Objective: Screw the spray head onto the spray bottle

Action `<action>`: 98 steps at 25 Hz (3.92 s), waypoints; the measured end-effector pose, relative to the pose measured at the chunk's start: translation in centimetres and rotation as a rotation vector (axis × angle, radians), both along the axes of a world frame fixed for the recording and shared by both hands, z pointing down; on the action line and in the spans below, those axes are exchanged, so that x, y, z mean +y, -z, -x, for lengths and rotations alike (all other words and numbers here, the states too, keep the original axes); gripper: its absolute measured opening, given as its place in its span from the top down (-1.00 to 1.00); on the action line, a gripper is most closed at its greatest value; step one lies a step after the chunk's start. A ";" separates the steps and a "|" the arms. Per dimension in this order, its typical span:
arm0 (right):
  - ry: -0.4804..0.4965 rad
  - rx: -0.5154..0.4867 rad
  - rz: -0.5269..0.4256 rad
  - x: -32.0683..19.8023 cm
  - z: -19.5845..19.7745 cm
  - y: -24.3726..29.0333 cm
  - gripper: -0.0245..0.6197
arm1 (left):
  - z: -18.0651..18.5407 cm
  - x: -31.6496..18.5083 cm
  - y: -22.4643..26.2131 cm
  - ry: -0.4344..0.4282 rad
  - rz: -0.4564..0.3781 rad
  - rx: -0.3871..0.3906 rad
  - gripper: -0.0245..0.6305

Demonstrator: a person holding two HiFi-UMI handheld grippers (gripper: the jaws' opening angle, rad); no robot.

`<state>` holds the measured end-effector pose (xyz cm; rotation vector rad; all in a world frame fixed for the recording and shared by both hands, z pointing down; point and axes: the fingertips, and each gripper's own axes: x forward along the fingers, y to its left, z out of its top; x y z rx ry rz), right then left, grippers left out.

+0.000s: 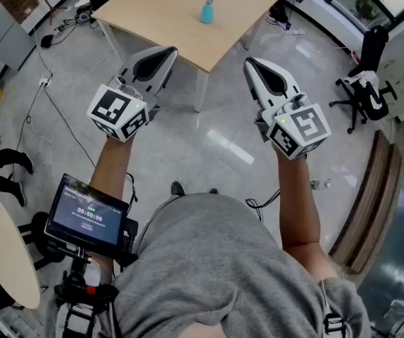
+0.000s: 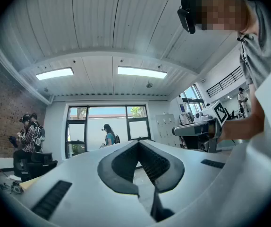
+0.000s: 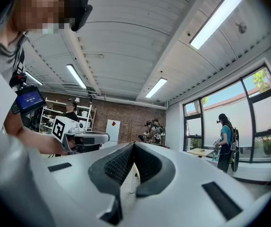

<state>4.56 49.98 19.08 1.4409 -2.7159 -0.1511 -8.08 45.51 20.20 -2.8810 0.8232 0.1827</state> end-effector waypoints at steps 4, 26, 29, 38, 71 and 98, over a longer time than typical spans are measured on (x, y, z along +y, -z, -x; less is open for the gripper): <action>0.000 0.004 -0.002 -0.1 -0.1 -0.1 0.91 | -0.1 -0.2 -0.1 -0.001 0.002 0.001 0.91; -0.026 -0.123 -0.006 -0.9 0.7 0.3 0.90 | 1.5 -0.8 -0.5 -0.007 0.017 0.011 0.91; -0.037 -0.111 -0.005 -1.9 2.6 -0.1 0.90 | 3.3 -1.8 -1.1 -0.021 0.023 0.016 0.91; -0.084 -0.091 -0.005 -5.3 4.1 -0.3 0.90 | 4.6 -5.7 -1.6 -0.063 0.035 0.032 0.91; 0.082 -0.117 0.074 -34.0 -10.5 -4.5 0.90 | -11.2 -32.2 -5.9 0.061 0.131 -0.014 0.92; -0.029 -0.148 0.124 -63.6 -12.1 -8.5 0.90 | -15.1 -64.0 -10.7 -0.104 0.223 -0.022 0.92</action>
